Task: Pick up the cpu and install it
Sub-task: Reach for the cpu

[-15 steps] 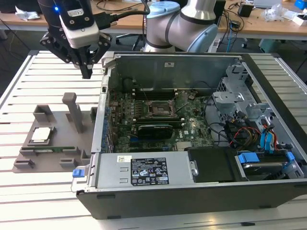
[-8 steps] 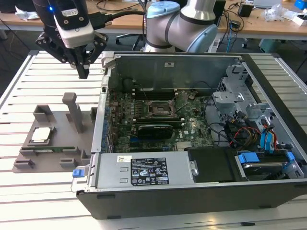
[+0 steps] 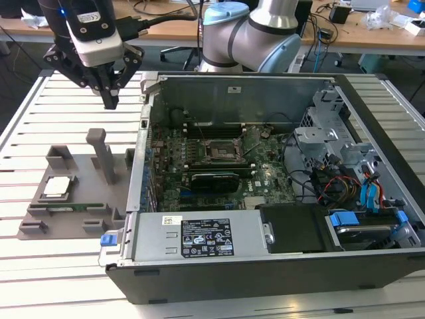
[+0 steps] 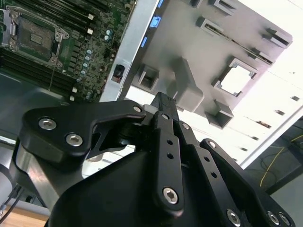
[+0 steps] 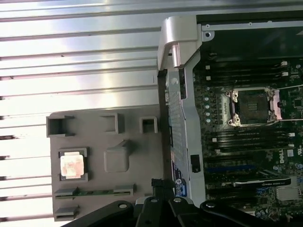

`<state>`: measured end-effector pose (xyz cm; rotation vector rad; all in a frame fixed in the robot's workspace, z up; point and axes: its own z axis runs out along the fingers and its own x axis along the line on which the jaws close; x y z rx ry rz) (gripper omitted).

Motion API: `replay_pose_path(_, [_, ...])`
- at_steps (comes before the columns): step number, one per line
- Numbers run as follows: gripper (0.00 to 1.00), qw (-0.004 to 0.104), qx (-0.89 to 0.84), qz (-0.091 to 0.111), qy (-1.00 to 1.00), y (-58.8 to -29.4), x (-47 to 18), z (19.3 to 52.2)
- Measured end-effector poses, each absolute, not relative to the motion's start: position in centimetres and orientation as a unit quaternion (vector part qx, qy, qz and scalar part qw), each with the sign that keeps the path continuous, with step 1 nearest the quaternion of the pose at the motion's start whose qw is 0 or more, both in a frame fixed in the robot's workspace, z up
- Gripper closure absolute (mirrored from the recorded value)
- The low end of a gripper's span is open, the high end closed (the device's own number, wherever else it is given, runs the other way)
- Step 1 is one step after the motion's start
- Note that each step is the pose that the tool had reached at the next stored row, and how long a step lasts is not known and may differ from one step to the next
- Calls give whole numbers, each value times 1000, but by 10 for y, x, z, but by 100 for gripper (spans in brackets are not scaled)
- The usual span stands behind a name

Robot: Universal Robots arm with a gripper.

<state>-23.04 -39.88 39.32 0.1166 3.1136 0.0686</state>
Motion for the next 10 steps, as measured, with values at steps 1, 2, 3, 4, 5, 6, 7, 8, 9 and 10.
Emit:
replay_pose_path(1, [89, 12, 37, 22, 999, -399, -231, 393])
replay_pose_path(2, [89, 13, 37, 22, 999, -399, -232, 393])
replay_pose_path(3, [89, 12, 37, 22, 999, -399, -232, 393])
replay_pose_path(4, [89, 12, 37, 22, 999, -399, -233, 393])
replay_pose_path(5, [89, 12, 37, 22, 999, -399, -234, 393])
replay_pose_path(6, [89, 13, 37, 22, 999, -399, -235, 393])
replay_pose_path(7, [89, 13, 37, 22, 999, -399, -236, 393])
replay_pose_path(8, [89, 12, 37, 22, 999, -399, -237, 393])
replay_pose_path(9, [89, 12, 37, 22, 999, -399, -237, 393])
replay_pose_path(10, [89, 13, 37, 22, 999, -399, -239, 393])
